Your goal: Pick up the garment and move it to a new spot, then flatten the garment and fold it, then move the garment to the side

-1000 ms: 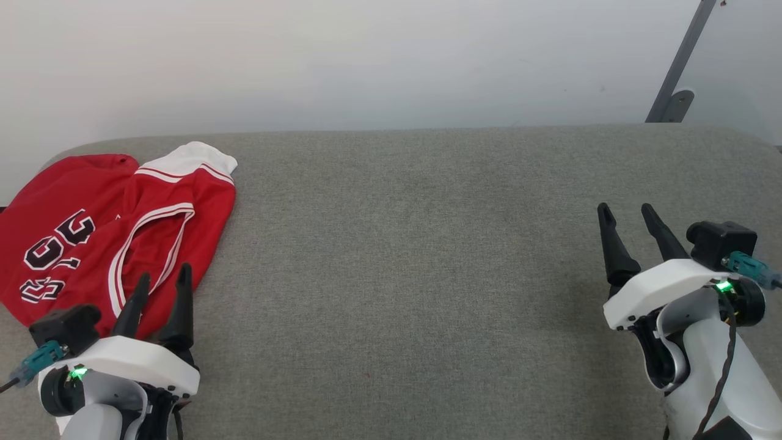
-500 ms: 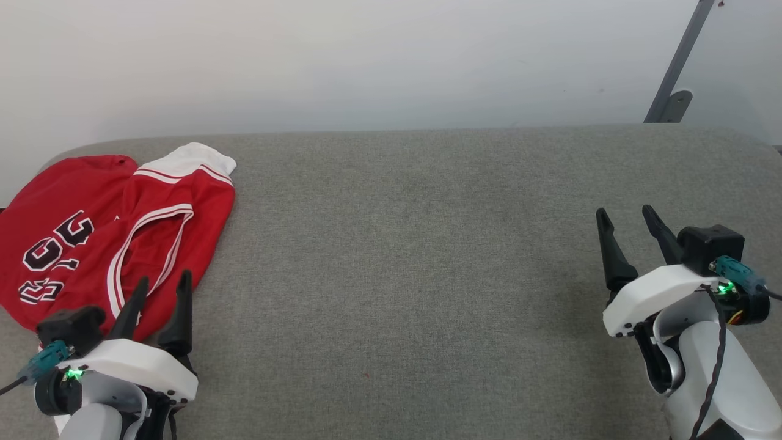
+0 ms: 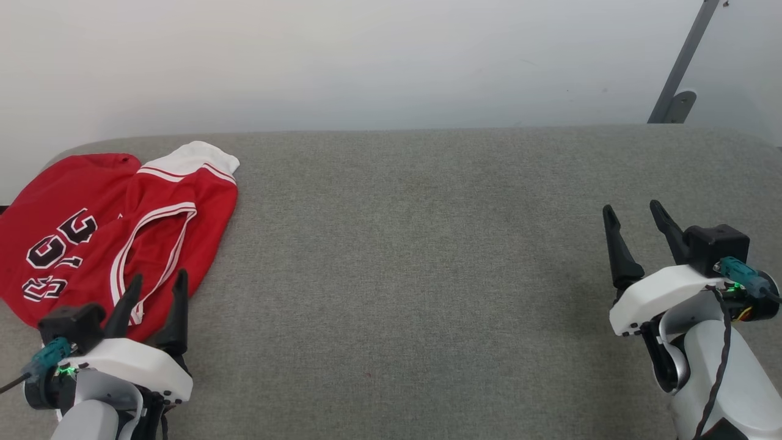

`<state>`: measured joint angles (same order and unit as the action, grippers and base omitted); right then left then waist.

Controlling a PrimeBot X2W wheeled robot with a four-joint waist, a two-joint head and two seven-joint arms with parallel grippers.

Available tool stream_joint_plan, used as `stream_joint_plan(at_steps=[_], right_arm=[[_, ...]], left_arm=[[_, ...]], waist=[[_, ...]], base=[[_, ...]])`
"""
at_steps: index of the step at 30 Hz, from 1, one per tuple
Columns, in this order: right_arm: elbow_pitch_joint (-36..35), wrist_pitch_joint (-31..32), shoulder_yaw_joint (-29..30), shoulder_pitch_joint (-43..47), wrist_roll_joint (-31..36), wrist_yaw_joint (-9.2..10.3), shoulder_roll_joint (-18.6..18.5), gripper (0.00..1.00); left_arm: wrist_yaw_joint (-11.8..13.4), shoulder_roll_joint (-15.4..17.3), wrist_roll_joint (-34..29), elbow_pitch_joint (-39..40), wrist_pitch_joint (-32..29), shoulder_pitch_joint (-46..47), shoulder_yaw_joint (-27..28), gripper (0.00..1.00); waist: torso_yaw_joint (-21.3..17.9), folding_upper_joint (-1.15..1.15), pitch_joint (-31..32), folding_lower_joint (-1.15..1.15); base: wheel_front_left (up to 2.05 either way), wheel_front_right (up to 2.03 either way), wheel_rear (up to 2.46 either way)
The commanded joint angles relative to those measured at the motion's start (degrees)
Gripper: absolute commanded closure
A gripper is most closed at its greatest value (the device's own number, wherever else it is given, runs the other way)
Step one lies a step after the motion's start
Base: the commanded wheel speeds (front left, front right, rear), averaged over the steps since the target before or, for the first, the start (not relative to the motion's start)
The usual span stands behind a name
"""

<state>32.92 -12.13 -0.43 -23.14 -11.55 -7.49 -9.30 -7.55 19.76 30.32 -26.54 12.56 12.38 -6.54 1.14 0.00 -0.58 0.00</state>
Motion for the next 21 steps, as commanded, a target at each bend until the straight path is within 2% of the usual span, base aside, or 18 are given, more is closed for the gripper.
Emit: stream_joint_plan(at_steps=[1, 11, 21], right_arm=[[0.1, -0.7, 0.2, -0.3, 0.9, 0.00, 0.0, 0.00], [-0.4, -1.8, 2.5, 1.3, 2.6, 0.00, 1.0, 0.00], [1.1, -2.9, -0.6, 1.5, 5.7, 0.00, 2.5, 0.00]], left_arm=[[0.1, 0.6, -1.6, -0.2, 0.5, 1.1, -0.4, 0.00], [0.1, 0.7, -3.7, -0.7, 1.5, 1.5, -1.5, 0.00], [0.1, -1.2, -7.3, -1.6, 2.5, -1.0, 2.2, 0.00]], waist=[[0.1, 0.00, 0.0, 0.00], [3.8, 0.00, 0.4, 0.00], [15.7, 0.00, -0.1, 0.00]], base=[[0.00, 0.00, 0.00], [0.00, 0.00, 0.00], [0.00, 0.00, 0.00]])
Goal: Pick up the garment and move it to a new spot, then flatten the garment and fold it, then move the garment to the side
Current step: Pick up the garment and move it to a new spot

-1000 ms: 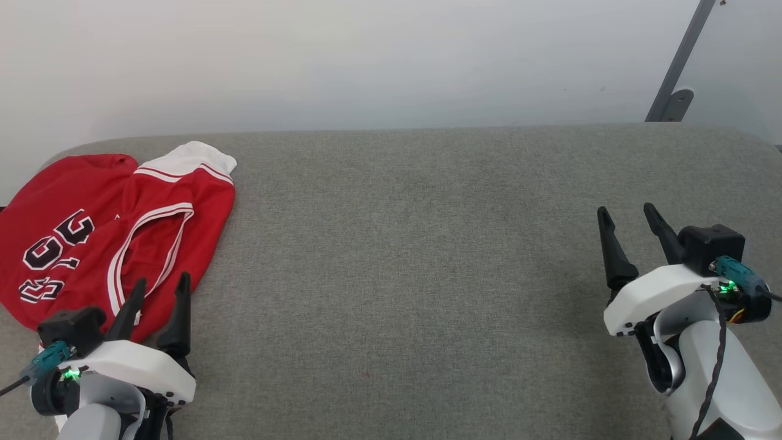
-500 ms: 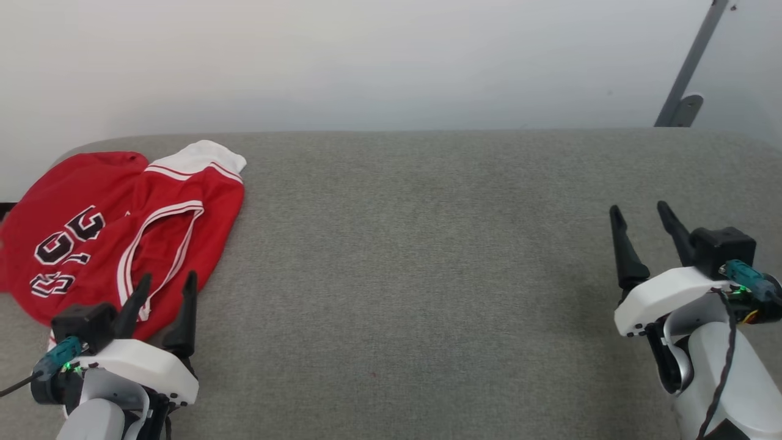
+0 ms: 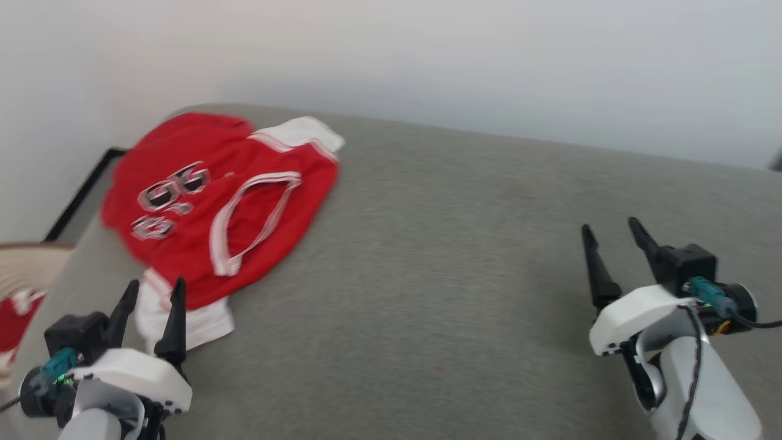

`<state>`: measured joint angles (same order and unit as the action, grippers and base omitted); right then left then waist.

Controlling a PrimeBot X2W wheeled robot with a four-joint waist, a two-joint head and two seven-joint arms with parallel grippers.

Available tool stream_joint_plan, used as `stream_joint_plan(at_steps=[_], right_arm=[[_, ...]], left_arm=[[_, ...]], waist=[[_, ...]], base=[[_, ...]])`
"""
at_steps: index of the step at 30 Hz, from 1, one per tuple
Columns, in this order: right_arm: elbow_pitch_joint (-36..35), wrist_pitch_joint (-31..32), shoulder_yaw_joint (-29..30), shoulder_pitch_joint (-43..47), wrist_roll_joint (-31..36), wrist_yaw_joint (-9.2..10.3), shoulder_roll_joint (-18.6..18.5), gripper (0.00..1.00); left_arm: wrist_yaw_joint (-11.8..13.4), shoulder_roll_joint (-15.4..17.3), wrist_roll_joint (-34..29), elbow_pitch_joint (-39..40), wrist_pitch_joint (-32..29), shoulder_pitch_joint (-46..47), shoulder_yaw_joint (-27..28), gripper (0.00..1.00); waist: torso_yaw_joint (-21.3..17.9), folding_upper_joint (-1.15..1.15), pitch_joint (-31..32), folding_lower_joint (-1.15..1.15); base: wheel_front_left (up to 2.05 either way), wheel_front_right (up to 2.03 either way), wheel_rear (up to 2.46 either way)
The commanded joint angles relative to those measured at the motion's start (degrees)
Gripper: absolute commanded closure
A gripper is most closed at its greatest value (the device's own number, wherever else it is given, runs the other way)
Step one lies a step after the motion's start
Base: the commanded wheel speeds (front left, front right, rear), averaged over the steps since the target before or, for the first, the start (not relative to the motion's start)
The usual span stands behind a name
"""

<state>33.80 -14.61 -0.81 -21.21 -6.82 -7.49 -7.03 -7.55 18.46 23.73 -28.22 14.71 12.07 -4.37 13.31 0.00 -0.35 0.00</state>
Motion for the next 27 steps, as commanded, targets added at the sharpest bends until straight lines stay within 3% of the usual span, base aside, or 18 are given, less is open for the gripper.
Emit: stream_joint_plan(at_steps=[1, 10, 16, 21, 25, 27], right_arm=[[0.3, -0.6, -0.5, -0.6, 1.3, 0.00, 0.4, 0.00], [1.0, -0.6, -5.9, -1.1, -0.7, 0.01, 1.8, 0.00], [3.3, -0.6, -12.3, -4.5, -2.5, 0.01, 2.6, 0.00], [4.4, -0.6, -14.9, -6.7, -3.8, 0.01, 3.2, 0.00], [3.8, -0.6, -13.5, -5.5, -3.9, 0.01, 2.7, 0.00], [3.2, -0.6, -13.4, -5.4, -3.3, 0.00, 3.0, 0.00]], left_arm=[[0.1, -0.3, -1.3, 0.3, 0.5, -1.0, 0.5, 0.00], [0.1, -4.9, -3.4, 1.6, 0.5, -3.7, 6.7, 0.00], [0.1, -9.0, -4.0, 5.4, 0.5, -7.1, 13.4, 0.00], [0.1, -10.9, -4.5, 7.2, 0.5, -9.3, 14.6, 0.00], [0.1, -10.0, -4.2, 6.5, 0.5, -7.8, 11.1, 0.00], [0.1, -8.2, -3.5, 6.4, 0.6, -6.6, 9.4, 0.00]], waist=[[5.0, 0.00, -0.4, 0.00], [16.4, 0.00, -1.1, 0.00], [17.4, 0.00, -2.8, 0.00], [17.3, 0.00, -3.3, 0.00], [16.5, 0.00, -3.1, 0.00], [14.0, 0.00, -4.0, 0.00]], base=[[0.00, 0.00, 0.00], [0.00, 0.00, 0.00], [0.00, 0.00, 0.00], [0.00, 0.00, 0.00], [0.00, 0.00, 0.00], [0.00, 0.00, 0.00]])
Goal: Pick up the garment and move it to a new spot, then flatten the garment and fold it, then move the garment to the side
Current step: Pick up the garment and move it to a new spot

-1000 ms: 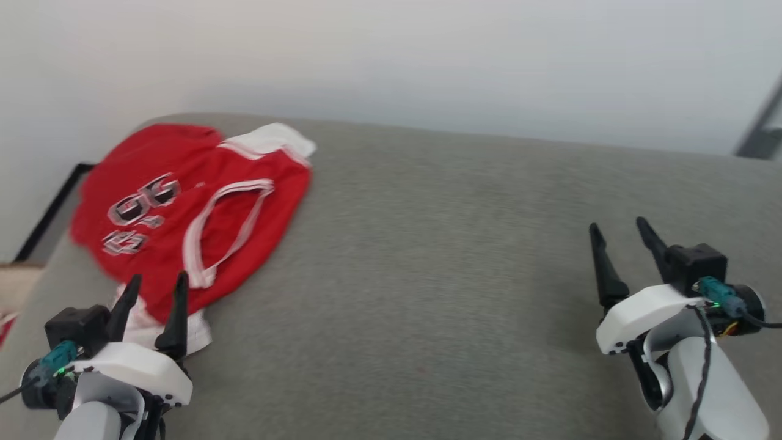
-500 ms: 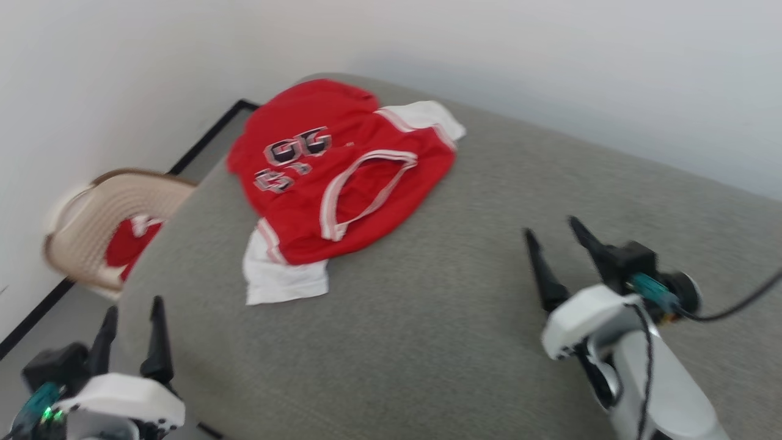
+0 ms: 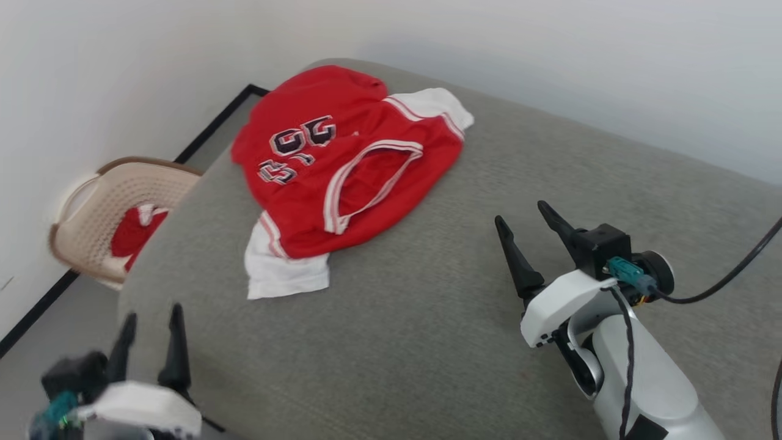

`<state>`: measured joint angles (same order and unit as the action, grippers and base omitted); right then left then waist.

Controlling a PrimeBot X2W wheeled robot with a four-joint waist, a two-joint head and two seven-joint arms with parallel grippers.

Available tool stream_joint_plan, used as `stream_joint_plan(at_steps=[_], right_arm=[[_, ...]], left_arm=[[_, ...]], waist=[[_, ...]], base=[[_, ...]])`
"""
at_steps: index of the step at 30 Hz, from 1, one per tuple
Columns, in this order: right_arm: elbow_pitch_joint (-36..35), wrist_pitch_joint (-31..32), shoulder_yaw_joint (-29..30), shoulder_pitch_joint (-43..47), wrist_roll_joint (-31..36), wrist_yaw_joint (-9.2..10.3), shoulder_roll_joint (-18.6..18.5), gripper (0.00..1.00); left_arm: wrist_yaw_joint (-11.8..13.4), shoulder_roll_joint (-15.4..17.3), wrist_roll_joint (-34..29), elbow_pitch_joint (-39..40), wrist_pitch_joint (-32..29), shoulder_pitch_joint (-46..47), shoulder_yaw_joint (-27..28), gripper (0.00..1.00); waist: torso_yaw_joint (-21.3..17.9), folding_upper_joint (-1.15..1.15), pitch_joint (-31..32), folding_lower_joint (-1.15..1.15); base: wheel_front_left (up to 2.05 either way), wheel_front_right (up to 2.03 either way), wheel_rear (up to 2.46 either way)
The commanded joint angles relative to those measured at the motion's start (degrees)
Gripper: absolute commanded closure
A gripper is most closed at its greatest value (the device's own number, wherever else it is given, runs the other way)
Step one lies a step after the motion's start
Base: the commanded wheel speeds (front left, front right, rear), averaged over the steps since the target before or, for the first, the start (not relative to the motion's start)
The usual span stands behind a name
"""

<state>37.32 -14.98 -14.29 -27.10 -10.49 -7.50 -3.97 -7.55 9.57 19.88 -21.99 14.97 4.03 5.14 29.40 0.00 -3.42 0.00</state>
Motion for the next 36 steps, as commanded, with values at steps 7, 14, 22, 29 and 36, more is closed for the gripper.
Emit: stream_joint_plan(at_steps=[7, 14, 22, 29, 36], right_arm=[[-1.7, -0.3, 1.3, 0.0, 1.5, 0.02, 0.6, 0.00], [-5.8, -0.3, 3.0, 2.0, -1.2, 0.01, 1.1, 0.00], [-11.1, -0.3, 2.5, 3.9, -6.1, 0.01, 1.1, 0.00], [-14.1, -0.3, 2.2, 4.6, -8.1, 0.01, 1.2, 0.00], [-16.3, -0.3, 0.6, 3.5, -9.4, 0.01, 1.1, 0.00]], left_arm=[[0.1, 8.8, 2.5, 0.2, 0.3, 8.1, -9.6, 0.00], [0.1, 22.1, 12.3, -4.7, 0.0, 18.0, -19.9, 0.00], [0.1, 41.5, 35.4, -4.9, -10.2, 26.1, -36.7, 0.00], [0.1, 53.1, 48.8, -4.7, -21.9, 29.1, -45.7, 0.00], [0.1, 54.6, 48.5, -17.8, -23.1, 33.0, -48.4, 0.00]], waist=[[-12.0, 0.00, -5.8, 0.00], [-24.3, 0.00, -12.0, 0.00], [-36.7, 0.00, -17.4, 0.00], [-41.0, 0.00, -19.9, 0.00], [-43.9, 0.00, -22.7, 0.00]], base=[[0.00, 0.00, 0.00], [0.00, 0.00, 0.00], [0.00, 0.00, 0.00], [0.00, 0.00, 0.00], [0.00, 0.00, 0.00]])
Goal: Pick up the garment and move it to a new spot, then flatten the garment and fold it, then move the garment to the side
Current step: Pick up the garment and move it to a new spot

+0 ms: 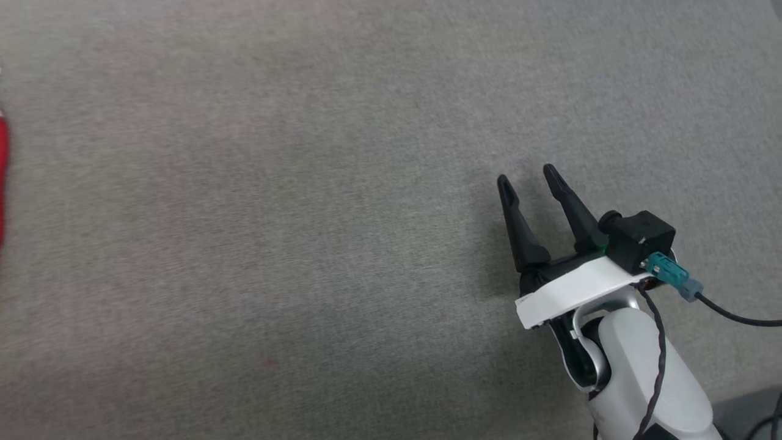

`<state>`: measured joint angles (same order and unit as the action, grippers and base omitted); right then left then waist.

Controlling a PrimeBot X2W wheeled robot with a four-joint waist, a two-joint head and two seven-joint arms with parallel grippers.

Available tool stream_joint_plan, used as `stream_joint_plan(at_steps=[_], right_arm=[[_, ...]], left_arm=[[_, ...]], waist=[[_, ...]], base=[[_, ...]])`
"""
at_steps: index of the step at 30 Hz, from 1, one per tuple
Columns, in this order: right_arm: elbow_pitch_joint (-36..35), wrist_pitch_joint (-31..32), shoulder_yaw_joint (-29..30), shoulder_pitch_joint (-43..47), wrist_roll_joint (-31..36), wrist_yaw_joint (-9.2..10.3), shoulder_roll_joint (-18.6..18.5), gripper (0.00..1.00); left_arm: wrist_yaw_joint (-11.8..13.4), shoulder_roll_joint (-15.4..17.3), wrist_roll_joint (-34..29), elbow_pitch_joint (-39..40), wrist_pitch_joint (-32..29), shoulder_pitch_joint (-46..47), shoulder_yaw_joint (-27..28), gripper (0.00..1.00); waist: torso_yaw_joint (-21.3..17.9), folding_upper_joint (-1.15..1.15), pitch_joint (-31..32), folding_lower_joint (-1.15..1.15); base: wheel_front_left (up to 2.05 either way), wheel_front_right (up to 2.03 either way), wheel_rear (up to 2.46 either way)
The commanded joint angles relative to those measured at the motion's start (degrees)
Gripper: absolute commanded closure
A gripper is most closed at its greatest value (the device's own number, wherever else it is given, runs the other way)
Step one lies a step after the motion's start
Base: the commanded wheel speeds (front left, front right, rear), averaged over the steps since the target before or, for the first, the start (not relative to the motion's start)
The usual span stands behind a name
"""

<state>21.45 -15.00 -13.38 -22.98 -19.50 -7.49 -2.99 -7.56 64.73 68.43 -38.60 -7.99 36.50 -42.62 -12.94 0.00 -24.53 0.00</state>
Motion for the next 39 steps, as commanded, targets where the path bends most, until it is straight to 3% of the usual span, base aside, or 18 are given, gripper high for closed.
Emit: stream_joint_plan(at_steps=[1, 9, 10, 11, 12, 21, 27, 34, 39], right_arm=[[-0.8, -0.2, -0.4, -0.7, -0.5, 0.00, 0.1, 0.00], [-4.1, -0.2, -1.1, 0.4, -1.0, 0.00, 0.1, 0.00], [-4.6, -0.2, -1.2, 0.5, -1.0, 0.00, 0.1, 0.00], [-5.1, -0.2, -1.2, 0.6, -0.9, 0.00, 0.1, 0.00], [-5.6, -0.2, -1.2, 0.7, -0.6, 0.00, 0.1, 0.00], [-6.8, -0.2, -0.6, 1.1, 0.0, 0.00, 0.0, 0.00], [-5.9, -0.2, -0.2, 1.7, -0.7, 0.00, 0.0, 0.00], [-6.4, -0.2, 1.9, 2.8, -1.7, 0.00, 0.0, 0.00], [-7.5, -0.2, 2.9, 3.6, -3.1, 0.00, 0.0, 0.00]], left_arm=[[0.2, -0.7, 0.1, -2.6, -0.1, 0.7, -1.0, 0.00], [0.1, -4.3, 1.9, -7.2, -2.9, 0.7, -5.0, 0.03], [0.1, -4.3, 2.4, -7.0, -2.9, 0.6, -5.4, 0.28], [0.1, -4.2, 2.8, -6.6, -2.5, 0.4, -5.8, 0.74], [0.1, -4.0, 3.2, -6.2, -2.2, 0.4, -6.0, 1.00], [0.1, -2.9, 1.9, -5.9, 3.8, 4.3, -7.5, 1.00], [0.1, -3.2, -1.9, -5.2, 11.1, 9.6, -8.9, 1.00], [0.1, -5.1, -5.0, 1.4, 17.1, 16.5, -11.7, 1.00], [0.1, -8.2, -7.3, 8.3, 17.9, 23.3, -15.2, 1.00]], waist=[[-1.9, 0.00, -1.9, 0.00], [-3.5, 0.00, -2.9, 0.00], [-3.6, 0.00, -2.8, 0.00], [-3.6, 0.00, -2.6, 0.00], [-3.6, 0.00, -2.4, 0.00], [-2.6, 0.00, -0.2, 0.00], [-1.8, 0.00, 2.3, 0.00], [-2.0, 0.00, 5.1, 0.00], [-3.9, 0.00, 5.2, 0.00]], base=[[0.00, 0.00, 0.00], [0.00, 0.00, 0.00], [0.00, 0.00, 0.00], [0.00, 0.00, 0.00], [0.00, 0.00, 0.00], [0.00, 0.00, 0.00], [0.00, 0.00, 0.00], [0.00, 0.00, 0.00], [0.00, 0.00, 0.00]])
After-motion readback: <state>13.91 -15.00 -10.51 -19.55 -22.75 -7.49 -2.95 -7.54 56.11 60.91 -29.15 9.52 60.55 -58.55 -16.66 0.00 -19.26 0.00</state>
